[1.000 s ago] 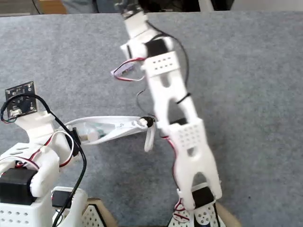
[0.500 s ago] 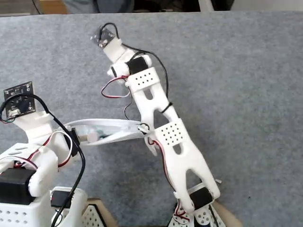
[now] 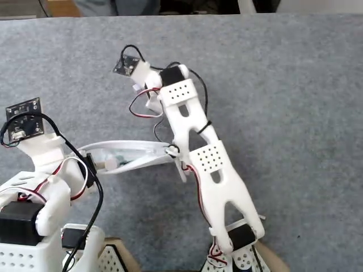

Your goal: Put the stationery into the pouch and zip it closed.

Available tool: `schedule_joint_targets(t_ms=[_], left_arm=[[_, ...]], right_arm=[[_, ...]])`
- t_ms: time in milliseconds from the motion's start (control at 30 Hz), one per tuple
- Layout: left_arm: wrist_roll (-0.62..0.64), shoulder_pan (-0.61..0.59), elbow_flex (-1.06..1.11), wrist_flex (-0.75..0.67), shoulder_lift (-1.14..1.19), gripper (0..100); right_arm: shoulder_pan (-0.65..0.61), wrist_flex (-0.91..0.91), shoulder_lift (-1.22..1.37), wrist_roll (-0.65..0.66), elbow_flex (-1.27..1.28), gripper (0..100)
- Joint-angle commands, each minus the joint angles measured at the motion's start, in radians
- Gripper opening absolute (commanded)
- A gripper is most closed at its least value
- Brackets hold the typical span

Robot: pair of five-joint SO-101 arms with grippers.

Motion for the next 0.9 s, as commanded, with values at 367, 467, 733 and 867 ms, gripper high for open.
schedule_joint_targets(t_ms=[367,467,733,867], left_arm=[[-0.005,-0.012,0.007,0.015,0.014,3],[-0.005,-0.013,0.007,0.015,0.014,3],[-0.003,-0.016,0.007,0.015,0.014,3],[-0.003,-0.019,0.007,0.014,0.014,3]], right_arm=[[-0.126,-0.339,0.111,0.311,-0.064,22.5],[-0.152,-0.199,0.097,0.399,-0.061,22.2],[-0.138,0.213,0.061,0.560,-0.071,20.1],[-0.103,0.270,-0.002,0.554,-0.061,1.7]])
